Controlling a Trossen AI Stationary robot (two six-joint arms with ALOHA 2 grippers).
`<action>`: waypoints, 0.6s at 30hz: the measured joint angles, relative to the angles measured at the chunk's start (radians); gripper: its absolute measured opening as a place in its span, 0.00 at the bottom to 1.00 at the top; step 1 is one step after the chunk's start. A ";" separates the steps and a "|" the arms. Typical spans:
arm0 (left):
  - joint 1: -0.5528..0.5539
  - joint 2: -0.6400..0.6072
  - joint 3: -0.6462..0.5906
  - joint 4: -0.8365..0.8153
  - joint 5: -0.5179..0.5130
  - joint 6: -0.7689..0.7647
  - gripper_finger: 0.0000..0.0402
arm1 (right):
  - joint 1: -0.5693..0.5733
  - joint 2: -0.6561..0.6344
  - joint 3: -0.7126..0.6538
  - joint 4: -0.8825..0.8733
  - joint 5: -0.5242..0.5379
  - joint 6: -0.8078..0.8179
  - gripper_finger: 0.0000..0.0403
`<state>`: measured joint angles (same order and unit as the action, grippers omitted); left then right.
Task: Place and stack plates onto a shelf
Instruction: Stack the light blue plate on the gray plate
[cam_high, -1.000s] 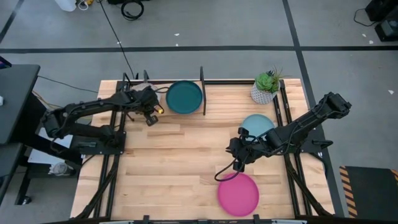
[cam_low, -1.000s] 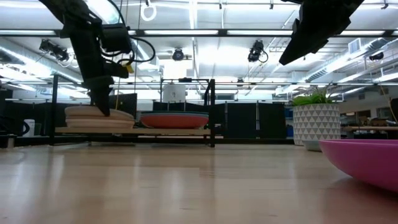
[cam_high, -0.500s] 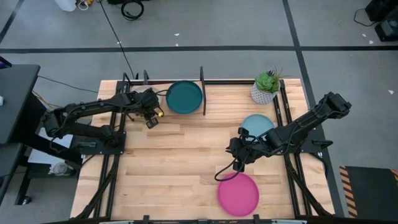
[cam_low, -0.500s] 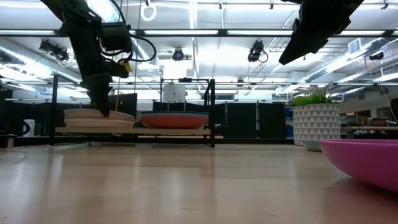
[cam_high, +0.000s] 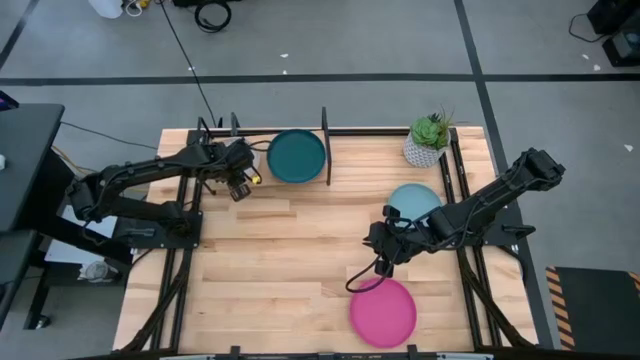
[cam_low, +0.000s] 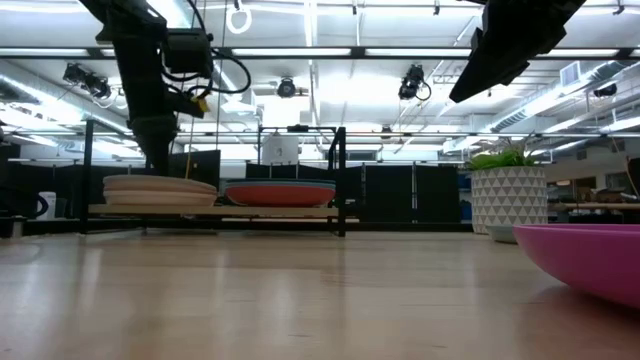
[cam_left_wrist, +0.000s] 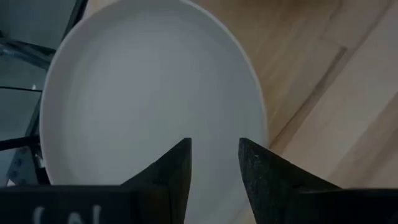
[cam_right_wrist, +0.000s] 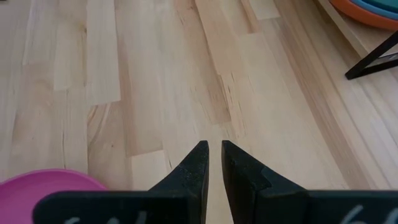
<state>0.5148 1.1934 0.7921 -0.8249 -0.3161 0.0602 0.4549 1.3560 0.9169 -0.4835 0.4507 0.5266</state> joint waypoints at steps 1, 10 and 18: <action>0.000 0.000 0.000 -0.004 0.000 -0.002 0.35 | 0.000 0.000 0.000 0.000 0.000 0.000 0.13; -0.020 0.042 -0.057 0.036 -0.002 -0.069 0.35 | 0.000 0.000 0.000 0.005 0.000 -0.006 0.13; -0.035 0.023 -0.002 0.016 -0.013 -0.049 0.35 | -0.006 0.000 0.000 0.014 0.000 -0.024 0.13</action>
<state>0.4801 1.2160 0.7902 -0.8093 -0.3295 0.0111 0.4492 1.3563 0.9169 -0.4698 0.4507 0.5022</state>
